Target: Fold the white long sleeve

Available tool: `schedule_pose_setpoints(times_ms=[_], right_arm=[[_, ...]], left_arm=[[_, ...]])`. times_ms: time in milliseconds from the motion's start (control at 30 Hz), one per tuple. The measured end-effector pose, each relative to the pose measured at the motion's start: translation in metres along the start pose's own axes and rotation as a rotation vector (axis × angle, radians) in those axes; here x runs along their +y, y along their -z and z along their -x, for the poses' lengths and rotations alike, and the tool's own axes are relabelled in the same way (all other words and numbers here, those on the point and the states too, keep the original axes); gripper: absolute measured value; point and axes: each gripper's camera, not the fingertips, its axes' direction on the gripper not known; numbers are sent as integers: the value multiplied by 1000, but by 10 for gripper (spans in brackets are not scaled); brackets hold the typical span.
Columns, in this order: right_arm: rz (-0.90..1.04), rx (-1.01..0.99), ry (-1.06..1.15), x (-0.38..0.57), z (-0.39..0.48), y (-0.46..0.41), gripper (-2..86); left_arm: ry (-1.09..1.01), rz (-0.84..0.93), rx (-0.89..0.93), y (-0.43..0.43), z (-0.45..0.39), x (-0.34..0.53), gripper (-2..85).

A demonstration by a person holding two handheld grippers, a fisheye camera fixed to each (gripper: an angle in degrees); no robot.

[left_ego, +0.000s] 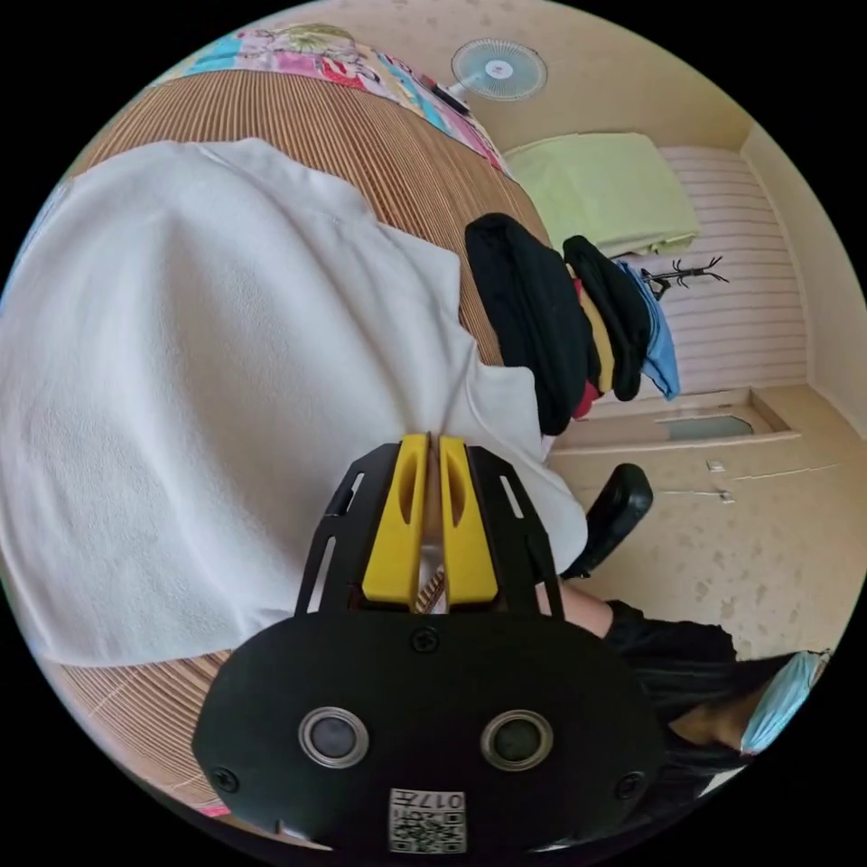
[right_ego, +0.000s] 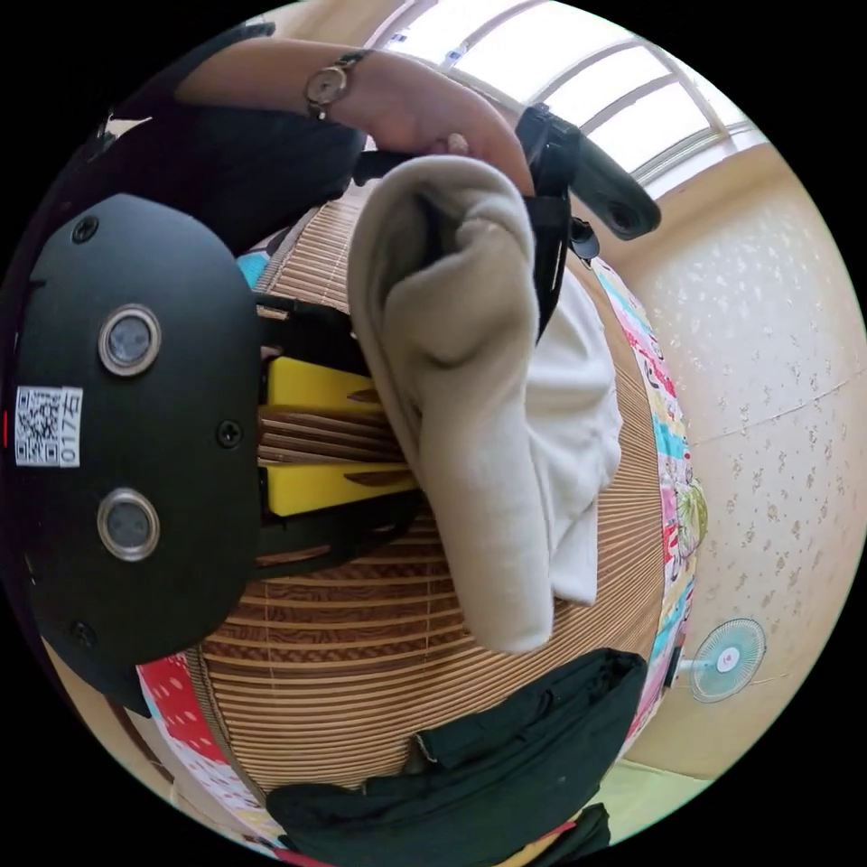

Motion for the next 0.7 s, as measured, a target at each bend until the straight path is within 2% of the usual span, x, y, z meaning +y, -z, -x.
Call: schedule_pose_setpoints(times_ms=[100,200,267,400,500,533,700], right_arm=[[-22,-17,-64,21,-19,29,92],[-154,102,-242,54,-49,74,93],[-241,71,-319,64,-73,98,94],[-313,-317,-415,55,-133,114,99],[-110,-460,-423,38,-152,86,90],[-98,-533,-389,38,-154,85,76],[-324,-821,-455,73,-179,109,65]], left_arm=[[-89,102,-28,18,-12,-8,12],[-163,192,-43,32,-23,-13,9],[-181,235,-59,37,-25,-15,9],[-170,323,-90,43,-14,-24,13],[-150,318,-56,56,-2,-32,18],[-146,322,-45,61,2,-34,19],[-137,317,-14,81,16,-38,22]])
